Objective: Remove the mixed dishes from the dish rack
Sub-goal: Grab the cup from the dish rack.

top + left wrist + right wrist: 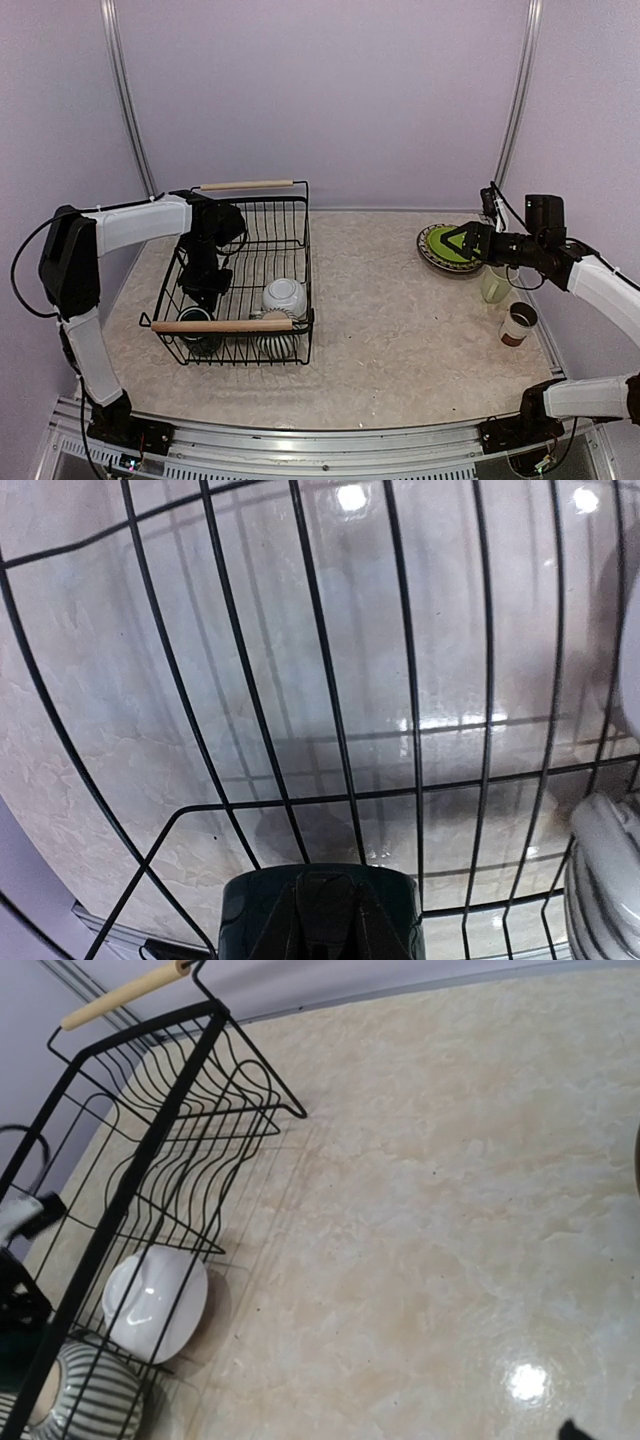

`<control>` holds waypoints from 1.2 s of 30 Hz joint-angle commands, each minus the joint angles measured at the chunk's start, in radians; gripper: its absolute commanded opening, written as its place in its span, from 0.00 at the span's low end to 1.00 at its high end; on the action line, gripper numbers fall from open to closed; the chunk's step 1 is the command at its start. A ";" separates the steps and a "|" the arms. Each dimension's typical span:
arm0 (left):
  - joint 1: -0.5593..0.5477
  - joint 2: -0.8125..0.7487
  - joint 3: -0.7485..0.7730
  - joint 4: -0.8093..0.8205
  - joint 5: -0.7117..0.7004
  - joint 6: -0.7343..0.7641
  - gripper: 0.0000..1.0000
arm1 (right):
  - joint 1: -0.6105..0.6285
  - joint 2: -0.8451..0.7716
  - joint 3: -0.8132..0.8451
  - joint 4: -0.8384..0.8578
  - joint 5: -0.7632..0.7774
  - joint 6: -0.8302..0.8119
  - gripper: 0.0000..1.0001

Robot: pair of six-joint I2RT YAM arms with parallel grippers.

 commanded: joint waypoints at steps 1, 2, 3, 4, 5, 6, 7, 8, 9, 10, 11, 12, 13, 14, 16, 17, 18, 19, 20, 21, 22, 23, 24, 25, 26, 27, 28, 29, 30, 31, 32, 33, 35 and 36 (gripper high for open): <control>0.005 -0.089 0.076 -0.009 0.035 -0.008 0.00 | 0.018 -0.016 -0.017 0.004 0.025 0.012 1.00; 0.009 -0.097 0.080 -0.002 0.055 -0.002 0.00 | 0.019 -0.016 -0.015 -0.004 0.029 0.010 0.99; 0.011 -0.111 0.083 0.006 0.076 0.004 0.00 | 0.020 -0.017 -0.014 -0.009 0.033 0.008 0.99; 0.015 -0.122 0.082 0.013 0.095 0.007 0.00 | 0.020 -0.017 -0.014 -0.012 0.034 0.008 0.99; 0.019 -0.131 0.083 0.023 0.111 0.007 0.00 | 0.019 -0.019 -0.014 -0.012 0.035 0.009 0.99; 0.024 -0.144 0.082 0.030 0.118 0.007 0.00 | 0.019 -0.020 -0.015 -0.011 0.036 0.012 0.99; 0.029 -0.151 0.083 0.038 0.125 0.007 0.00 | 0.020 -0.021 -0.016 -0.008 0.037 0.014 0.99; 0.037 -0.158 0.083 0.049 0.128 0.006 0.00 | 0.020 -0.021 -0.018 -0.005 0.038 0.017 0.99; 0.042 -0.168 0.080 0.058 0.127 0.004 0.00 | 0.021 -0.019 -0.018 -0.002 0.038 0.018 0.99; 0.047 -0.172 0.079 0.065 0.124 0.001 0.00 | 0.021 -0.017 -0.018 0.000 0.038 0.021 0.99; 0.052 -0.177 0.077 0.074 0.128 0.001 0.00 | 0.022 -0.014 -0.017 0.003 0.037 0.022 0.99; 0.056 -0.181 0.075 0.083 0.133 0.002 0.00 | 0.024 -0.011 -0.015 0.004 0.037 0.024 0.99; 0.061 -0.182 0.072 0.092 0.140 0.002 0.00 | 0.026 -0.007 -0.014 0.007 0.038 0.025 0.99; 0.063 -0.180 0.071 0.098 0.151 0.003 0.00 | 0.028 -0.003 -0.012 0.007 0.040 0.026 0.99; 0.067 -0.166 0.071 0.100 0.164 0.000 0.00 | 0.031 0.002 -0.008 0.010 0.041 0.029 0.99; 0.067 -0.150 0.072 0.099 0.167 -0.004 0.00 | 0.034 0.003 -0.007 0.011 0.043 0.030 0.99; 0.066 -0.142 0.070 0.103 0.168 -0.010 0.00 | 0.036 0.005 -0.006 0.012 0.045 0.032 0.99; 0.066 -0.140 0.065 0.110 0.165 -0.017 0.00 | 0.038 0.005 -0.006 0.012 0.048 0.032 0.99; 0.064 -0.149 0.058 0.124 0.162 -0.022 0.00 | 0.040 0.004 -0.007 0.012 0.051 0.034 0.99; 0.064 -0.161 0.051 0.140 0.163 -0.023 0.00 | 0.042 0.005 -0.007 0.012 0.054 0.035 0.99; 0.064 -0.173 0.047 0.156 0.166 -0.021 0.00 | 0.045 0.006 -0.009 0.013 0.057 0.036 0.99; 0.064 -0.191 0.046 0.166 0.166 -0.017 0.00 | 0.047 0.009 -0.010 0.014 0.060 0.038 0.99; 0.064 -0.200 0.048 0.172 0.166 -0.015 0.00 | 0.051 0.011 -0.010 0.016 0.063 0.039 0.99; 0.065 -0.211 0.050 0.175 0.166 -0.008 0.00 | 0.053 0.015 -0.009 0.019 0.064 0.038 0.99; 0.065 -0.226 0.052 0.178 0.168 0.000 0.00 | 0.062 0.020 -0.008 0.022 0.067 0.039 0.99; 0.066 -0.236 0.053 0.180 0.169 0.009 0.00 | 0.070 0.025 -0.005 0.026 0.071 0.039 1.00; 0.068 -0.249 0.054 0.185 0.169 0.018 0.00 | 0.077 0.031 -0.002 0.030 0.077 0.041 1.00; 0.071 -0.259 0.054 0.188 0.174 0.027 0.00 | 0.088 0.036 0.001 0.036 0.083 0.043 1.00; 0.074 -0.279 0.055 0.193 0.180 0.034 0.00 | 0.098 0.049 0.004 0.045 0.086 0.049 1.00; 0.080 -0.293 0.056 0.197 0.186 0.039 0.00 | 0.111 0.059 0.007 0.056 0.090 0.057 1.00; 0.086 -0.304 0.057 0.203 0.204 0.046 0.00 | 0.125 0.073 0.012 0.068 0.095 0.065 1.00; 0.093 -0.320 0.057 0.209 0.222 0.050 0.00 | 0.141 0.089 0.019 0.079 0.098 0.072 1.00; 0.105 -0.344 0.057 0.225 0.249 0.062 0.00 | 0.179 0.126 0.040 0.094 0.111 0.081 1.00; 0.111 -0.356 0.054 0.237 0.264 0.070 0.00 | 0.200 0.147 0.055 0.100 0.118 0.084 1.00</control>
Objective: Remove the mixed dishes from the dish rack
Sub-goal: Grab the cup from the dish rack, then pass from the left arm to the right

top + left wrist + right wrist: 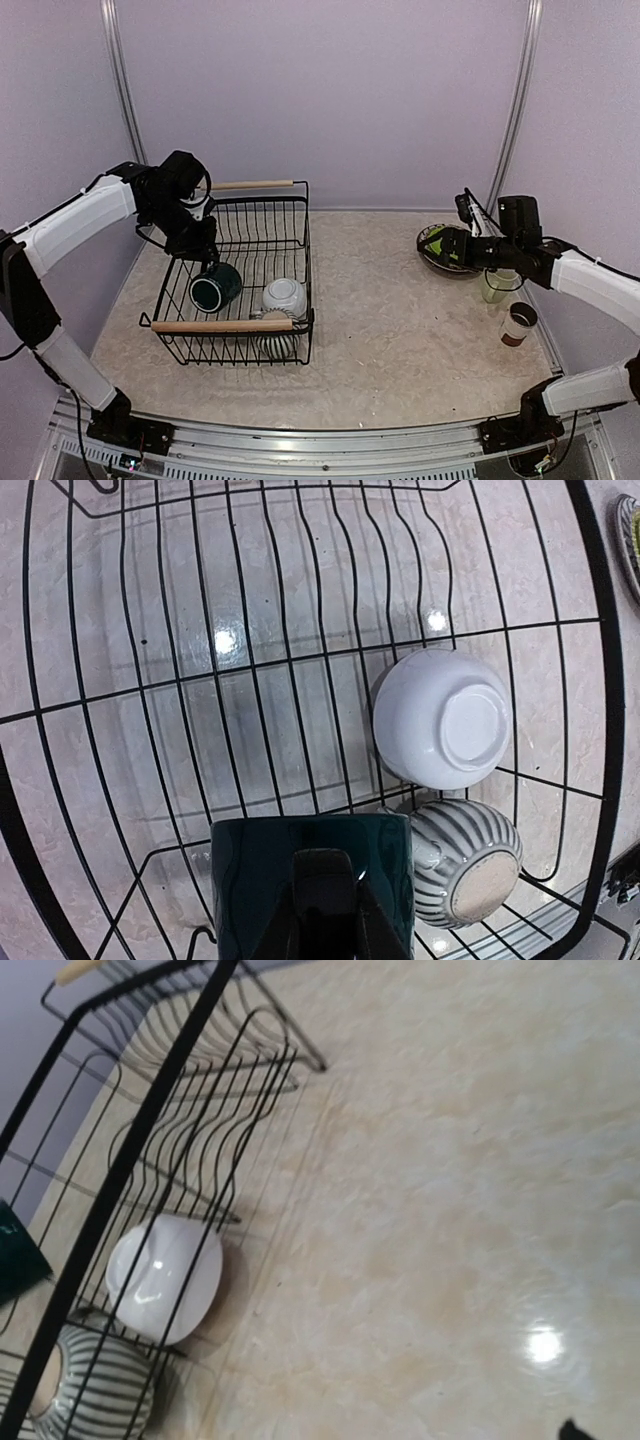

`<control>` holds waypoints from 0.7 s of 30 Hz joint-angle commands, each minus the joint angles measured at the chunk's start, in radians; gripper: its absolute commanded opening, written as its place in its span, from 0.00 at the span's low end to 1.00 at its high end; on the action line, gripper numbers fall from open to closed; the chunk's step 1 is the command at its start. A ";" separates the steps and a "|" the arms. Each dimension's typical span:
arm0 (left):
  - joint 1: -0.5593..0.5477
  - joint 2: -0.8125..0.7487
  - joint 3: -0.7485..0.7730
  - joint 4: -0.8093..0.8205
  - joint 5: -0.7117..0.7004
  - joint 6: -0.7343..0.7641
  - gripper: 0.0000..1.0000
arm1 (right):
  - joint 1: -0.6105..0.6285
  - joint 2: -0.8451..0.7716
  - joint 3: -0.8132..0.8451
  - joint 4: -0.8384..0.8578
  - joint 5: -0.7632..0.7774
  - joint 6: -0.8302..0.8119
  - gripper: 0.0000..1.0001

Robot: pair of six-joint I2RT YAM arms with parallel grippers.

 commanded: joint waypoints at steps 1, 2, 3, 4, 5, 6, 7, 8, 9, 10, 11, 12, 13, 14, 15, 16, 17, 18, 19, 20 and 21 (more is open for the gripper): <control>0.032 -0.090 0.004 0.073 0.088 0.050 0.00 | 0.088 0.082 0.065 0.056 0.042 0.027 1.00; 0.037 -0.103 0.000 0.091 0.111 0.060 0.00 | 0.106 0.103 0.081 0.063 0.045 0.029 0.99; 0.046 -0.120 -0.004 0.113 0.133 0.072 0.00 | 0.124 0.121 0.096 0.071 0.047 0.032 1.00; 0.056 -0.139 -0.002 0.136 0.164 0.089 0.00 | 0.141 0.139 0.110 0.081 0.046 0.035 1.00; 0.068 -0.147 0.006 0.153 0.200 0.102 0.00 | 0.158 0.157 0.125 0.090 0.042 0.040 0.99; 0.079 -0.156 0.020 0.164 0.228 0.111 0.00 | 0.172 0.176 0.142 0.100 0.037 0.045 1.00; 0.091 -0.160 0.034 0.175 0.255 0.119 0.00 | 0.185 0.195 0.163 0.108 0.032 0.052 0.99; 0.100 -0.163 0.050 0.187 0.282 0.125 0.00 | 0.199 0.213 0.184 0.116 0.026 0.060 0.99; 0.112 -0.164 0.063 0.197 0.314 0.126 0.00 | 0.213 0.233 0.206 0.124 0.022 0.071 0.99; 0.123 -0.163 0.075 0.207 0.344 0.126 0.00 | 0.228 0.254 0.230 0.134 0.015 0.082 0.99; 0.133 -0.158 0.086 0.215 0.378 0.125 0.00 | 0.244 0.273 0.254 0.144 0.007 0.092 0.99; 0.144 -0.153 0.098 0.222 0.411 0.124 0.00 | 0.258 0.298 0.282 0.153 -0.001 0.102 0.99; 0.149 -0.146 0.107 0.228 0.437 0.120 0.00 | 0.272 0.321 0.311 0.158 -0.007 0.114 0.99; 0.153 -0.140 0.112 0.233 0.460 0.116 0.00 | 0.291 0.346 0.347 0.159 -0.010 0.126 0.99; 0.158 -0.131 0.118 0.237 0.483 0.110 0.00 | 0.303 0.372 0.377 0.172 -0.015 0.140 0.99; 0.161 -0.125 0.123 0.243 0.503 0.103 0.00 | 0.316 0.399 0.407 0.193 -0.026 0.152 0.99; 0.163 -0.117 0.127 0.248 0.524 0.095 0.00 | 0.329 0.429 0.435 0.206 -0.039 0.165 0.99; 0.165 -0.109 0.129 0.255 0.544 0.087 0.00 | 0.341 0.458 0.469 0.217 -0.052 0.180 0.98; 0.168 -0.105 0.130 0.267 0.567 0.080 0.00 | 0.352 0.491 0.499 0.230 -0.065 0.193 0.98; 0.169 -0.101 0.129 0.281 0.593 0.072 0.00 | 0.361 0.522 0.531 0.246 -0.089 0.211 0.98; 0.172 -0.097 0.131 0.287 0.621 0.065 0.00 | 0.368 0.562 0.564 0.262 -0.111 0.231 0.97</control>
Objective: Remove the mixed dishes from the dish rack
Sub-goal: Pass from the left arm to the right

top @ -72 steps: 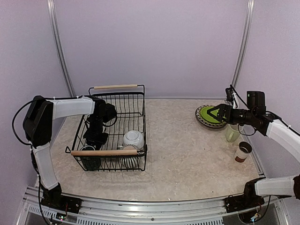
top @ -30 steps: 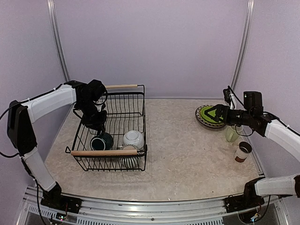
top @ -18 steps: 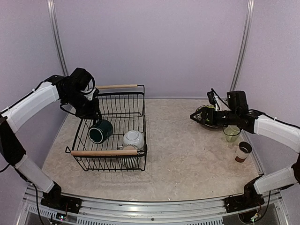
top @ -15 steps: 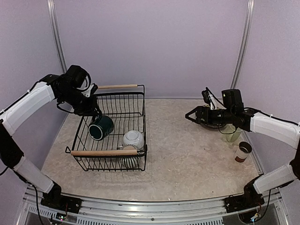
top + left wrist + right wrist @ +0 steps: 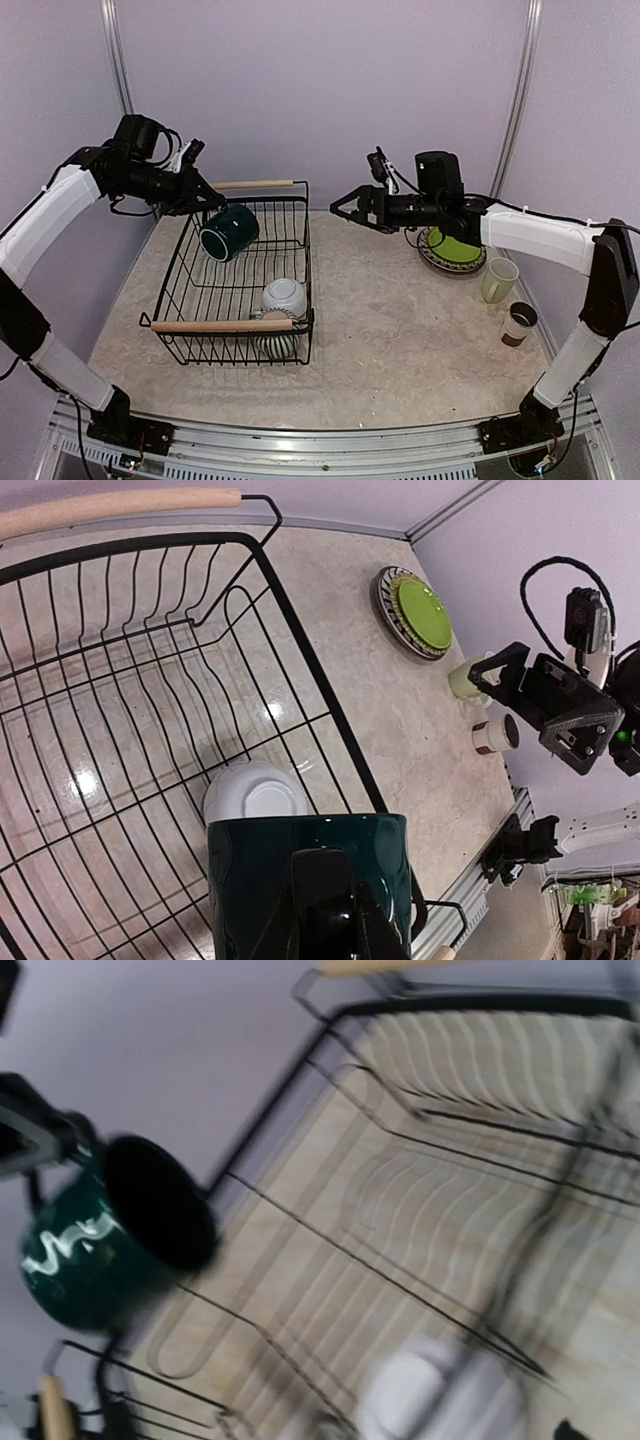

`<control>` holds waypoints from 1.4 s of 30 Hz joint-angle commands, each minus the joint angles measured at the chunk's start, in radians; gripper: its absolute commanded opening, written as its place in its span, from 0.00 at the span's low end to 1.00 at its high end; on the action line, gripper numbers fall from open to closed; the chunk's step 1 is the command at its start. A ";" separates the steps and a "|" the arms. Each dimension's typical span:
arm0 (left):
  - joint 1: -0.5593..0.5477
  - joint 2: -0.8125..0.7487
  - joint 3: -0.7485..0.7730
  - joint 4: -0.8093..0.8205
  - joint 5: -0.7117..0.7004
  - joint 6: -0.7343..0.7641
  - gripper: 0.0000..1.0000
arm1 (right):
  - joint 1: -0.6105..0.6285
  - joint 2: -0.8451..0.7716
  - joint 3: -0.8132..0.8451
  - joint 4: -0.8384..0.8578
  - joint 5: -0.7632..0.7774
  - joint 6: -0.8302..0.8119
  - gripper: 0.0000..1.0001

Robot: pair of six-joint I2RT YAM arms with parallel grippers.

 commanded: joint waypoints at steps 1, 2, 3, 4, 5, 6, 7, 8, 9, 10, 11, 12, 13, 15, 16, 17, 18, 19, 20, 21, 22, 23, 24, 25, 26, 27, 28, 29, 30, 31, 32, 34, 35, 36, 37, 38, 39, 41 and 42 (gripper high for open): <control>0.015 0.029 0.041 0.086 0.185 -0.036 0.00 | 0.041 0.136 0.126 0.095 -0.100 0.099 0.97; 0.017 0.037 0.045 0.086 0.201 -0.041 0.00 | 0.047 0.166 0.160 0.106 -0.123 0.114 0.96; 0.021 0.046 0.047 0.086 0.217 -0.047 0.00 | 0.055 0.191 0.195 0.112 -0.142 0.120 0.96; 0.027 0.055 0.043 0.089 0.239 -0.052 0.00 | 0.064 0.217 0.230 0.115 -0.158 0.121 0.96; 0.033 0.060 0.037 0.099 0.267 -0.060 0.00 | 0.070 0.239 0.259 0.120 -0.175 0.119 0.96; 0.042 0.065 0.030 0.113 0.300 -0.066 0.00 | 0.077 0.262 0.283 0.129 -0.192 0.118 0.97; 0.049 0.069 0.025 0.119 0.330 -0.073 0.00 | 0.080 0.283 0.302 0.147 -0.215 0.118 0.97; 0.056 0.078 0.022 0.122 0.357 -0.077 0.00 | 0.084 0.301 0.315 0.163 -0.237 0.121 0.98; 0.062 0.086 0.018 0.124 0.381 -0.080 0.00 | 0.086 0.316 0.329 0.178 -0.255 0.123 0.98; 0.067 0.090 0.015 0.129 0.401 -0.082 0.00 | 0.088 0.329 0.338 0.190 -0.274 0.121 0.99; 0.070 0.098 0.012 0.134 0.424 -0.082 0.00 | 0.092 0.342 0.348 0.202 -0.288 0.120 0.99; 0.074 0.101 0.007 0.141 0.446 -0.084 0.00 | 0.100 0.354 0.360 0.211 -0.301 0.116 1.00; 0.076 0.105 0.004 0.146 0.460 -0.086 0.00 | 0.109 0.368 0.377 0.215 -0.319 0.108 1.00; 0.077 0.116 0.000 0.152 0.487 -0.090 0.00 | 0.129 0.401 0.413 0.228 -0.359 0.101 1.00; 0.077 0.123 0.001 0.154 0.496 -0.091 0.00 | 0.136 0.420 0.429 0.230 -0.374 0.100 1.00; 0.077 0.130 0.002 0.155 0.505 -0.094 0.00 | 0.141 0.437 0.446 0.236 -0.390 0.102 1.00; 0.077 0.140 0.002 0.156 0.513 -0.096 0.00 | 0.147 0.451 0.459 0.245 -0.406 0.107 1.00; 0.077 0.147 0.002 0.158 0.522 -0.099 0.00 | 0.151 0.470 0.471 0.253 -0.422 0.111 1.00; 0.077 0.154 0.000 0.162 0.532 -0.102 0.00 | 0.158 0.482 0.481 0.261 -0.434 0.116 1.00; 0.077 0.164 -0.004 0.166 0.541 -0.107 0.00 | 0.163 0.490 0.490 0.272 -0.445 0.121 0.99; 0.078 0.169 -0.004 0.173 0.551 -0.112 0.00 | 0.170 0.498 0.499 0.280 -0.455 0.124 0.99; 0.076 0.175 -0.005 0.180 0.558 -0.119 0.00 | 0.179 0.507 0.507 0.292 -0.467 0.130 0.98; 0.075 0.180 -0.007 0.188 0.568 -0.125 0.00 | 0.186 0.515 0.512 0.308 -0.479 0.139 0.97; 0.074 0.185 -0.007 0.198 0.579 -0.129 0.00 | 0.193 0.525 0.515 0.331 -0.493 0.155 0.95; 0.072 0.189 -0.006 0.205 0.586 -0.132 0.00 | 0.198 0.533 0.515 0.365 -0.505 0.187 0.94; 0.071 0.195 -0.003 0.206 0.592 -0.133 0.00 | 0.202 0.542 0.512 0.403 -0.515 0.219 0.91; 0.070 0.204 -0.001 0.206 0.597 -0.134 0.00 | 0.206 0.551 0.507 0.443 -0.516 0.257 0.89; 0.068 0.210 0.001 0.208 0.605 -0.135 0.00 | 0.207 0.558 0.504 0.491 -0.513 0.292 0.86; 0.066 0.217 0.002 0.208 0.611 -0.136 0.00 | 0.206 0.564 0.498 0.534 -0.508 0.333 0.84; 0.063 0.224 0.002 0.208 0.616 -0.135 0.00 | 0.206 0.567 0.486 0.587 -0.501 0.377 0.81; 0.059 0.227 0.002 0.207 0.619 -0.133 0.00 | 0.206 0.572 0.475 0.642 -0.492 0.424 0.76; 0.056 0.234 0.001 0.203 0.623 -0.131 0.00 | 0.206 0.587 0.461 0.756 -0.486 0.517 0.71; 0.055 0.239 0.001 0.203 0.624 -0.131 0.00 | 0.207 0.597 0.454 0.820 -0.487 0.569 0.67; 0.055 0.241 -0.001 0.202 0.626 -0.133 0.00 | 0.207 0.607 0.447 0.878 -0.486 0.616 0.63; 0.054 0.243 0.001 0.200 0.626 -0.132 0.00 | 0.206 0.616 0.443 0.932 -0.484 0.658 0.58; 0.054 0.248 0.001 0.198 0.625 -0.131 0.00 | 0.207 0.627 0.443 0.973 -0.484 0.695 0.53; 0.055 0.251 0.001 0.195 0.625 -0.131 0.00 | 0.207 0.634 0.441 1.002 -0.480 0.722 0.48; 0.054 0.254 0.006 0.193 0.626 -0.134 0.00 | 0.207 0.645 0.442 1.019 -0.469 0.747 0.33; 0.055 0.259 0.008 0.191 0.625 -0.135 0.00 | 0.207 0.647 0.443 1.018 -0.464 0.751 0.27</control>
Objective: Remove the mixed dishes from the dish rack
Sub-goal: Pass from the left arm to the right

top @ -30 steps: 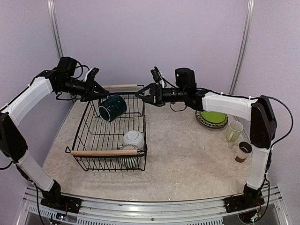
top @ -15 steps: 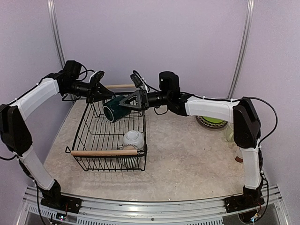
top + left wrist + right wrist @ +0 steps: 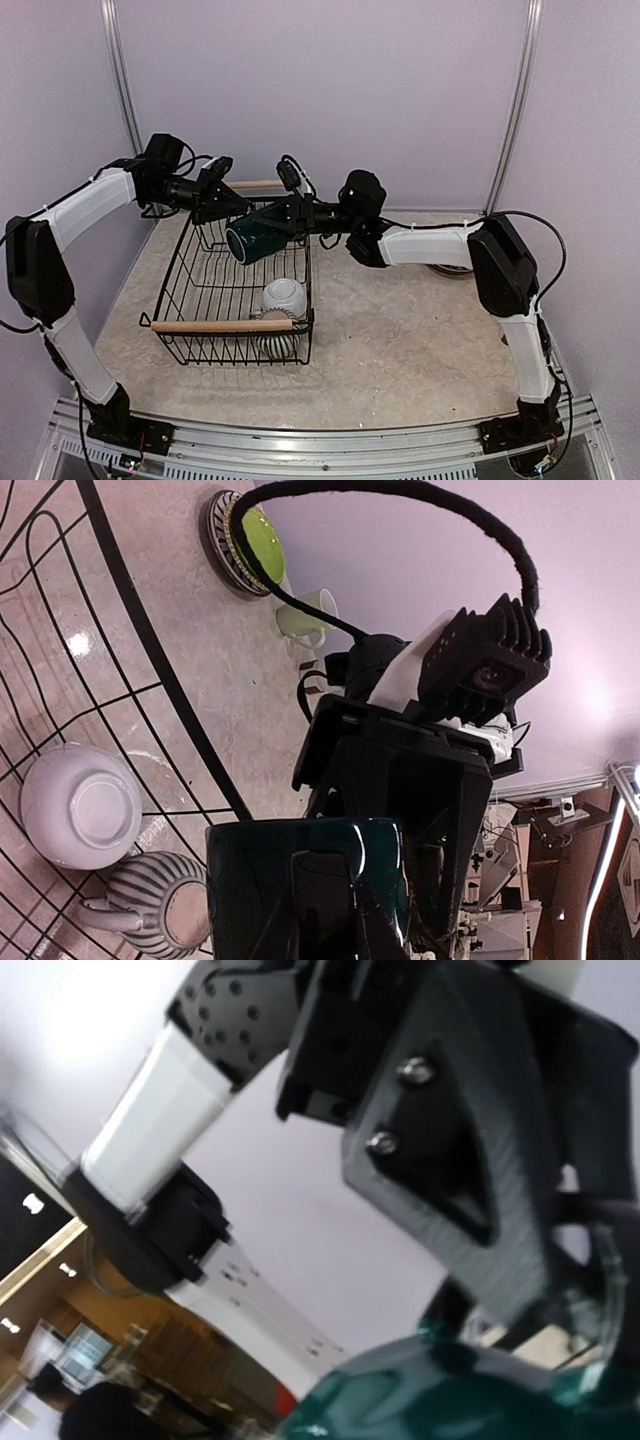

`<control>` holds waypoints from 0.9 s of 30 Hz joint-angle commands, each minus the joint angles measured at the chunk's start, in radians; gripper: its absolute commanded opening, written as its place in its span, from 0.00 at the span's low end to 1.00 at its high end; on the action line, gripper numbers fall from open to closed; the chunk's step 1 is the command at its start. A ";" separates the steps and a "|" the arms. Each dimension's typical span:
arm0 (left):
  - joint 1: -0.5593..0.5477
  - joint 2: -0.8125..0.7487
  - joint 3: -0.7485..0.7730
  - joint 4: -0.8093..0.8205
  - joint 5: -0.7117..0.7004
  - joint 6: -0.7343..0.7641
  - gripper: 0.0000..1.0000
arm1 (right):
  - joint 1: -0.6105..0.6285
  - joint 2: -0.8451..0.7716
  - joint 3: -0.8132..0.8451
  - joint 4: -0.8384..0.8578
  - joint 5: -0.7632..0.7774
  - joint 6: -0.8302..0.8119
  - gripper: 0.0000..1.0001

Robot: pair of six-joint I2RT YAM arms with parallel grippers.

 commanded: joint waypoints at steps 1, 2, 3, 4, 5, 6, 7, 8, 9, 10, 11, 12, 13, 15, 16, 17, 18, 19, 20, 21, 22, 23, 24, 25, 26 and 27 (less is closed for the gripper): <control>0.000 0.023 0.018 0.025 0.027 -0.012 0.00 | 0.010 0.027 -0.006 0.165 0.007 0.133 0.22; 0.000 0.028 0.021 0.021 0.026 -0.013 0.00 | 0.009 0.025 -0.006 0.155 0.012 0.125 0.16; 0.000 0.034 0.026 0.015 0.027 -0.013 0.00 | 0.009 0.022 -0.005 0.133 0.019 0.115 0.10; 0.000 0.038 0.031 0.011 0.023 -0.014 0.00 | 0.010 0.017 -0.004 0.111 0.025 0.100 0.05; 0.000 0.040 0.035 0.008 0.021 -0.014 0.00 | 0.010 0.012 -0.002 0.083 0.029 0.083 0.00; 0.001 0.040 0.039 0.005 0.016 -0.013 0.00 | 0.009 0.006 0.001 0.051 0.034 0.060 0.00; 0.001 0.040 0.043 0.000 0.013 -0.012 0.00 | 0.008 -0.001 0.002 0.020 0.040 0.036 0.00; 0.002 0.038 0.047 -0.006 0.004 -0.009 0.00 | 0.007 -0.012 0.001 -0.010 0.048 0.013 0.00; 0.001 0.036 0.054 -0.016 -0.009 -0.007 0.00 | 0.005 -0.020 0.000 -0.037 0.057 -0.008 0.00; 0.002 0.033 0.061 -0.026 -0.023 -0.005 0.00 | 0.002 -0.028 0.002 -0.060 0.062 -0.022 0.00; 0.004 0.030 0.066 -0.033 -0.037 -0.005 0.00 | -0.001 -0.034 0.004 -0.069 0.067 -0.029 0.00; 0.006 0.024 0.072 -0.042 -0.057 -0.005 0.00 | -0.003 -0.040 0.006 -0.071 0.070 -0.029 0.00; 0.007 0.021 0.079 -0.054 -0.089 -0.004 0.05 | -0.006 -0.046 0.010 -0.076 0.073 -0.029 0.00; 0.014 0.001 0.084 -0.061 -0.111 -0.008 0.18 | -0.009 -0.057 0.020 -0.091 0.075 -0.036 0.00; 0.018 -0.007 0.083 -0.057 -0.124 -0.017 0.26 | -0.009 -0.064 0.025 -0.102 0.075 -0.044 0.00; 0.022 -0.023 0.083 -0.052 -0.138 -0.023 0.33 | -0.010 -0.072 0.031 -0.119 0.074 -0.064 0.00; 0.026 -0.034 0.079 -0.046 -0.148 -0.027 0.39 | -0.012 -0.083 0.034 -0.144 0.076 -0.083 0.00; 0.027 -0.051 0.077 -0.041 -0.161 -0.028 0.45 | -0.013 -0.091 0.036 -0.168 0.078 -0.106 0.00; 0.027 -0.064 0.074 -0.035 -0.177 -0.027 0.50 | -0.013 -0.099 0.038 -0.192 0.079 -0.125 0.00; 0.027 -0.089 0.071 -0.022 -0.186 -0.027 0.54 | -0.013 -0.109 0.039 -0.210 0.079 -0.138 0.00; 0.028 -0.112 0.058 -0.003 -0.190 -0.029 0.58 | -0.016 -0.117 0.035 -0.223 0.079 -0.151 0.00; 0.028 -0.128 0.046 0.014 -0.198 -0.032 0.61 | -0.017 -0.128 0.033 -0.237 0.079 -0.163 0.00; 0.028 -0.157 0.037 0.030 -0.210 -0.033 0.64 | -0.018 -0.139 0.030 -0.250 0.081 -0.178 0.00; 0.027 -0.173 0.030 0.043 -0.222 -0.034 0.66 | -0.019 -0.151 0.028 -0.269 0.082 -0.197 0.00; 0.027 -0.192 0.024 0.053 -0.237 -0.034 0.68 | -0.020 -0.167 0.029 -0.299 0.086 -0.224 0.00; 0.027 -0.204 0.019 0.061 -0.257 -0.033 0.70 | -0.020 -0.182 0.030 -0.342 0.096 -0.261 0.00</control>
